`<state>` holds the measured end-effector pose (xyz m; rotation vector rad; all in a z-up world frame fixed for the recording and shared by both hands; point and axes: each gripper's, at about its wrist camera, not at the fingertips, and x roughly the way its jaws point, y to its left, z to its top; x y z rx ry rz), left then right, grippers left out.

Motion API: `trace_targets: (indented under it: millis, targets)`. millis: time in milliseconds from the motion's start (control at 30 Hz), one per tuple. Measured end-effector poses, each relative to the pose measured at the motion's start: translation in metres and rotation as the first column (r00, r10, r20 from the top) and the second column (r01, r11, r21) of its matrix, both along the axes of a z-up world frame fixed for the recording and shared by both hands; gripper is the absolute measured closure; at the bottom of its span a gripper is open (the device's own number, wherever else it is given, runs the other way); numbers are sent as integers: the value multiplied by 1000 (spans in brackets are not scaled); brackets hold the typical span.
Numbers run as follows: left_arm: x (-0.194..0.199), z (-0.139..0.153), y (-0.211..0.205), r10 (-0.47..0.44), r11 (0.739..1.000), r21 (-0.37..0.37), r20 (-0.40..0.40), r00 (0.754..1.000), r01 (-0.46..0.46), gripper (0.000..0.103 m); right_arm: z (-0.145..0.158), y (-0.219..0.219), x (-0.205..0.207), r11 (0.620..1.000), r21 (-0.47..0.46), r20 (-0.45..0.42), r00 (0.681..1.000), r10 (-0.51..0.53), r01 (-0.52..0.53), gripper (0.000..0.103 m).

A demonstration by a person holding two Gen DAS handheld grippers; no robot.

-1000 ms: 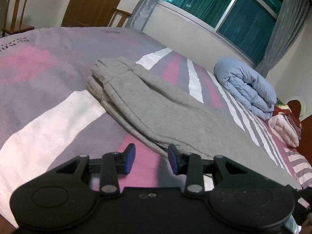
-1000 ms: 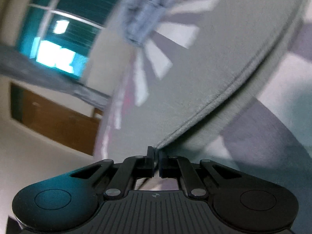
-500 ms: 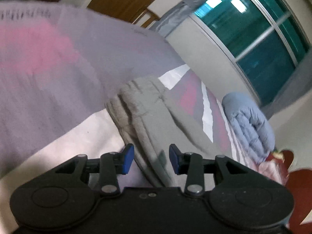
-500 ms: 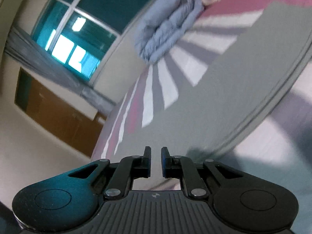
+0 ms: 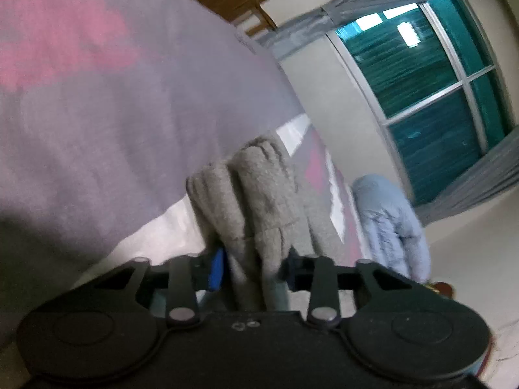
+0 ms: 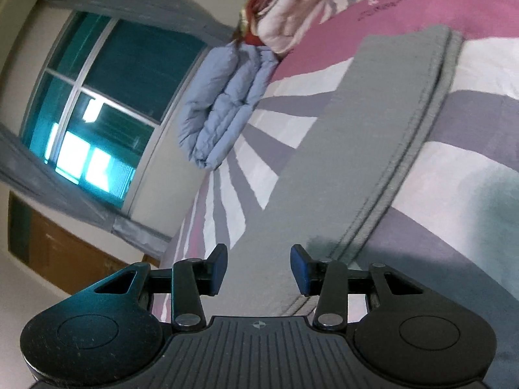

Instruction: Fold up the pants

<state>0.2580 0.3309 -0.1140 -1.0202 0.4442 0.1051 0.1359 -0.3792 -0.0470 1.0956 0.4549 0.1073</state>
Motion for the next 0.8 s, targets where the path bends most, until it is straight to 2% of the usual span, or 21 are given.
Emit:
trace_targets:
  millis: [100, 133, 167, 233, 267, 333, 367, 433, 467, 533, 600, 700, 800]
  targets:
    - [-31, 44, -22, 55, 986, 147, 115, 992, -72, 85, 1, -7, -5, 1000, 8, -4, 1000, -15, 15, 60]
    - [-39, 52, -28, 69, 979, 183, 121, 990, -91, 85, 2, -8, -6, 1000, 7, 1, 1000, -13, 13, 60]
    - [-41, 53, -30, 82, 974, 202, 86, 993, -98, 85, 3, -7, -5, 1000, 7, 2, 1000, -11, 11, 60]
    - [-32, 35, -29, 91, 963, 261, -72, 993, -70, 89, 1, -10, -6, 1000, 17, -9, 1000, -22, 23, 60]
    - [-28, 23, -26, 74, 964, 262, -119, 990, -41, 88, 0, -11, -7, 999, 29, -17, 999, -33, 34, 60]
    - [-33, 14, -19, 44, 976, 217, -115, 992, -19, 80, 0, -18, -12, 997, 51, -23, 998, -53, 54, 60]
    - [-38, 18, -19, 52, 975, 221, -105, 993, -28, 77, 1, -23, -14, 997, 52, -20, 998, -61, 62, 60]
    - [-52, 32, -20, 72, 970, 237, -72, 995, -53, 77, 5, -38, -24, 995, 48, 2, 996, -93, 93, 60]
    - [-58, 41, -22, 89, 962, 262, -53, 995, -72, 76, 6, -47, -27, 992, 48, 7, 994, -113, 113, 60]
    - [-67, 55, -32, 72, 954, 291, 1, 997, -69, 61, 4, -70, -35, 983, 54, 4, 985, -175, 175, 60]
    - [-64, 64, -51, 29, 945, 327, 6, 1000, -29, 52, 0, -94, -41, 966, 30, -29, 967, -255, 256, 60]
    - [-44, 71, -86, -56, 909, 414, -5, 998, 53, 47, -13, -124, -42, 946, 45, -86, 945, -316, 321, 60]
    - [-29, 64, -115, -110, 892, 436, -42, 993, 117, 47, -27, -142, -35, 935, 94, -135, 935, -329, 343, 59]
